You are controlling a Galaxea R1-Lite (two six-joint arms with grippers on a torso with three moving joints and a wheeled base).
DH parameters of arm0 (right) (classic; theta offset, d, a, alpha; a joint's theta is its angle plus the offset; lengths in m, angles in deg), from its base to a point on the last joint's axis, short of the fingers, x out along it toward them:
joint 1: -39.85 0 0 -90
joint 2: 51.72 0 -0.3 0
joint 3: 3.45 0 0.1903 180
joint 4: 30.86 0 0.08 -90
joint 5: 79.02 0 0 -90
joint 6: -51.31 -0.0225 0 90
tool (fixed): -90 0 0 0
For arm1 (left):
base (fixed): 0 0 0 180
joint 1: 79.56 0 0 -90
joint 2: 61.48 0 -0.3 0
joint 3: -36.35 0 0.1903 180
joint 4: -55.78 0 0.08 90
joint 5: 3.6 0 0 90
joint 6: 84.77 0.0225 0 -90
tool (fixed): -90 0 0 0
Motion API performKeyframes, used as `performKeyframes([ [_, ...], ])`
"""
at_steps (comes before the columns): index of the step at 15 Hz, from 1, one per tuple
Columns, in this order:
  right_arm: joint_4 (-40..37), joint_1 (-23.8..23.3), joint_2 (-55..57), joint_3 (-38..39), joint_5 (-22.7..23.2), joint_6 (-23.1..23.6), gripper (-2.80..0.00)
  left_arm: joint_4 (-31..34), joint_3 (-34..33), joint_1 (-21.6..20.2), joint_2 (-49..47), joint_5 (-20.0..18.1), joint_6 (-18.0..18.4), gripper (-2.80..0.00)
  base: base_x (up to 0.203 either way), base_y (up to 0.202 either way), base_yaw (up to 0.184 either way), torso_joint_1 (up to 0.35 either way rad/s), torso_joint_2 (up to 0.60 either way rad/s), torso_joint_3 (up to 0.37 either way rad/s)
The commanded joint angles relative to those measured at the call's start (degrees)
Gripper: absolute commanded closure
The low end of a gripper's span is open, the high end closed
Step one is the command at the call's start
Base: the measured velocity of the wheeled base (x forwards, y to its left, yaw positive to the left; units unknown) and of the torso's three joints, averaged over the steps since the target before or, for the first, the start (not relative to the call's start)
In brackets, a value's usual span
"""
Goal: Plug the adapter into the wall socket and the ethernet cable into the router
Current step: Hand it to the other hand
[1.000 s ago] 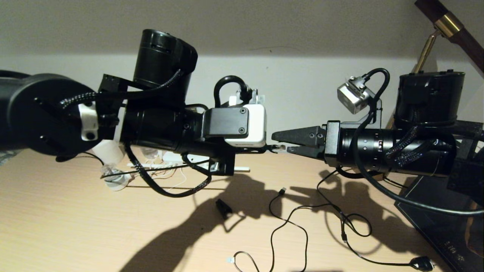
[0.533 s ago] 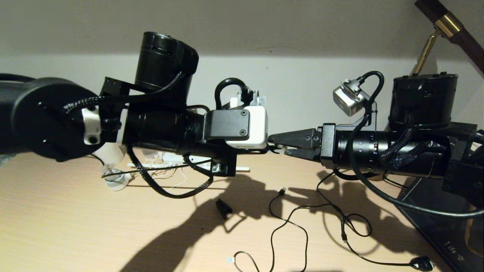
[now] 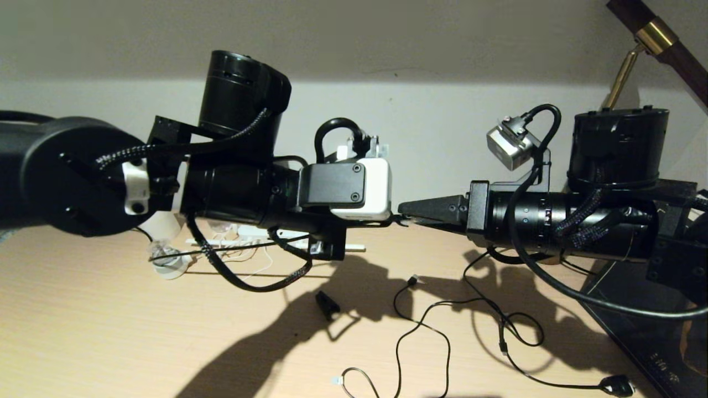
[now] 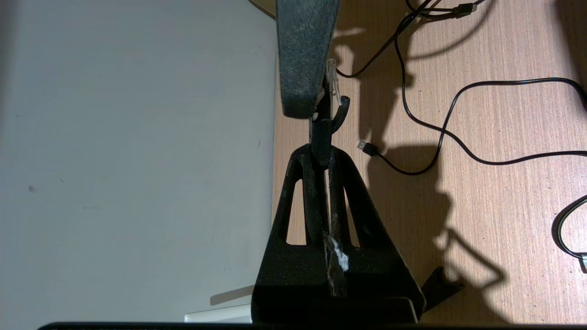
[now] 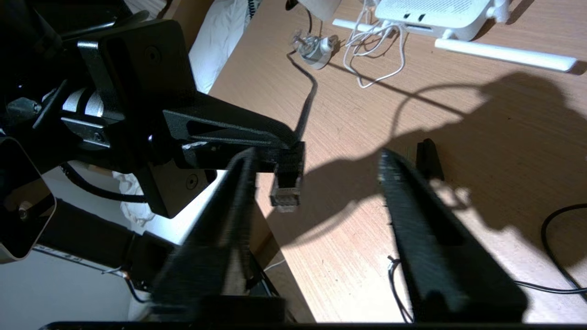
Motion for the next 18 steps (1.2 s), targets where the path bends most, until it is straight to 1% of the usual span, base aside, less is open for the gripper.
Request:
performKeyframes([
  [1,0.2,0.4,-0.2,0.1,0.2,-0.3,0.00,0.0,0.0,0.0,-0.3,-0.1,0.4,0.00,0.000,0.000,0.000,0.000,0.00,0.000],
  [10,0.2,0.8,-0.1,0.2,0.1,-0.3,0.00,0.0,0.0,0.4,-0.3,0.0,0.4,0.00,0.000,0.000,0.000,0.000,0.00,0.000],
  [11,0.2,0.9,-0.1,0.3,0.1,-0.3,0.00,0.0,-0.1,0.4,-0.3,0.0,0.4,-2.80,0.000,0.000,0.000,0.000,0.00,0.000],
  [15,0.1,0.8,-0.1,0.5,-0.1,-0.4,0.00,-0.6,-0.5,0.4,0.1,0.2,0.4,-2.80,0.000,0.000,0.000,0.000,0.00,0.000],
  [17,-0.1,0.7,-0.1,0.4,-0.8,-0.6,0.00,-4.0,-2.3,0.3,0.6,0.0,0.3,-2.80,0.000,0.000,0.000,0.000,0.00,0.000],
  [18,-0.1,0.4,-0.1,-0.1,-1.9,-2.1,0.00,-6.2,-4.5,0.0,1.4,0.0,0.3,-2.80,0.000,0.000,0.000,0.000,0.00,0.000],
])
